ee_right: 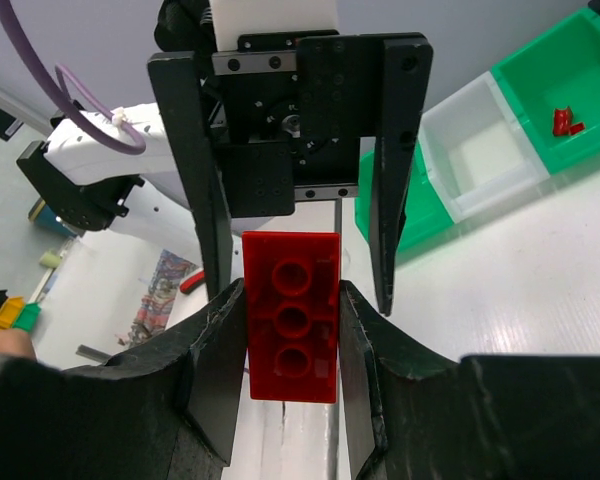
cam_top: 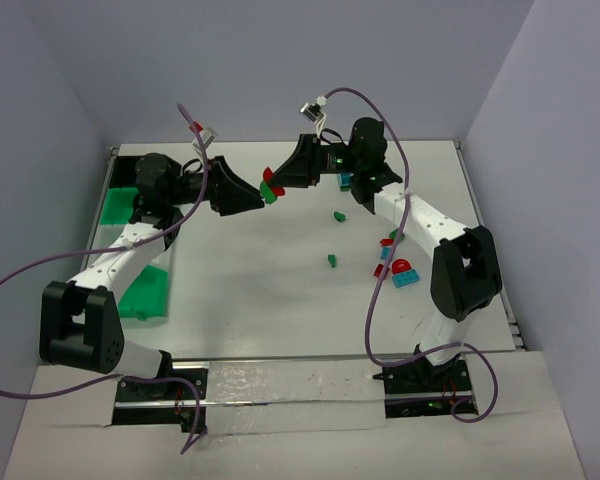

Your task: Sort the legos into containers by color

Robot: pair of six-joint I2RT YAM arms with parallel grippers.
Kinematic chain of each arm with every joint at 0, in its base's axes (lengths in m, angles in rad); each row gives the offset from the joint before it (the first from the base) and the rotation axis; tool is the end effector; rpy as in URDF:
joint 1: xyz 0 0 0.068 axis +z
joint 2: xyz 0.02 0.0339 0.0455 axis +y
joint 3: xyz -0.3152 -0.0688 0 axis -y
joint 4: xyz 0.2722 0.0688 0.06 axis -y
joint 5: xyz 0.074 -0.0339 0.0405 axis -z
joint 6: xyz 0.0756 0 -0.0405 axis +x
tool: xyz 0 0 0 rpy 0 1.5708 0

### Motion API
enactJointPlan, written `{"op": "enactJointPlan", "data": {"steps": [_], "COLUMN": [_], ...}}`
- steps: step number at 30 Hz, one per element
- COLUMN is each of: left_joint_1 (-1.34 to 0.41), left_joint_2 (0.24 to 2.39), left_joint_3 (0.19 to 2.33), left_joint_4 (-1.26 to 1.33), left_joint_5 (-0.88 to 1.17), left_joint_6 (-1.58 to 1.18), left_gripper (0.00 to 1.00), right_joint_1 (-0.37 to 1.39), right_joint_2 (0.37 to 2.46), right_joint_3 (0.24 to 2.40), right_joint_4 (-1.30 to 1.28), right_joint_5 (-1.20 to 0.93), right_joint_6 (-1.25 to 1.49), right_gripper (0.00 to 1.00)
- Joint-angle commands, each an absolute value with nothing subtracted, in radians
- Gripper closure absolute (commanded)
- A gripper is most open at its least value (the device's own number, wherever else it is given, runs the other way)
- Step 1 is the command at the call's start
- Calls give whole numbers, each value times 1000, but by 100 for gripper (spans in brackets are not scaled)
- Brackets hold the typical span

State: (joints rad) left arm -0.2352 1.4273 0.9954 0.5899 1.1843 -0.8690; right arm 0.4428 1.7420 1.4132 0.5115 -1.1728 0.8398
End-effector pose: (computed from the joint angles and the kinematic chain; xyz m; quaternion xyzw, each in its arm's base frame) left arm 0.3226 -0.1493 0.3821 0.2356 0.6441 -0.6395 0.3474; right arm 0.3788 0.2568 0.4118 -0.3119 0.6062 0.6667 0.3013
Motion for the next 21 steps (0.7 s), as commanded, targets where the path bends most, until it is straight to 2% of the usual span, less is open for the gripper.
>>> {"op": "enactJointPlan", "data": {"steps": [1, 4, 9, 12, 13, 16, 21], "left_joint_1": [-252, -259, -261, -261, -261, -259, -246], "left_joint_2": [1427, 1439, 1445, 1439, 1434, 1414, 1372], "left_joint_3": [1016, 1048, 1082, 1083, 1080, 1056, 1041], "left_joint_4": [685, 603, 466, 446, 446, 398, 90], "left_joint_5": [1190, 1165, 1136, 1135, 1135, 1153, 1165], "left_joint_6": [-903, -848, -756, -741, -741, -691, -437], "left_gripper": [17, 22, 37, 56, 56, 76, 97], "right_joint_1": [457, 472, 485, 486, 486, 485, 462], "right_joint_2": [1746, 1744, 1741, 1744, 1744, 1746, 1752], "right_joint_3": [1402, 1394, 1385, 1382, 1382, 1385, 1405], "right_joint_4": [573, 579, 586, 581, 581, 575, 594], "right_joint_5": [-1185, -1186, -1178, -1172, -1171, -1161, -1144], "right_joint_6": [848, 852, 852, 847, 847, 844, 876], "right_gripper": [100, 100, 100, 100, 100, 100, 100]}}
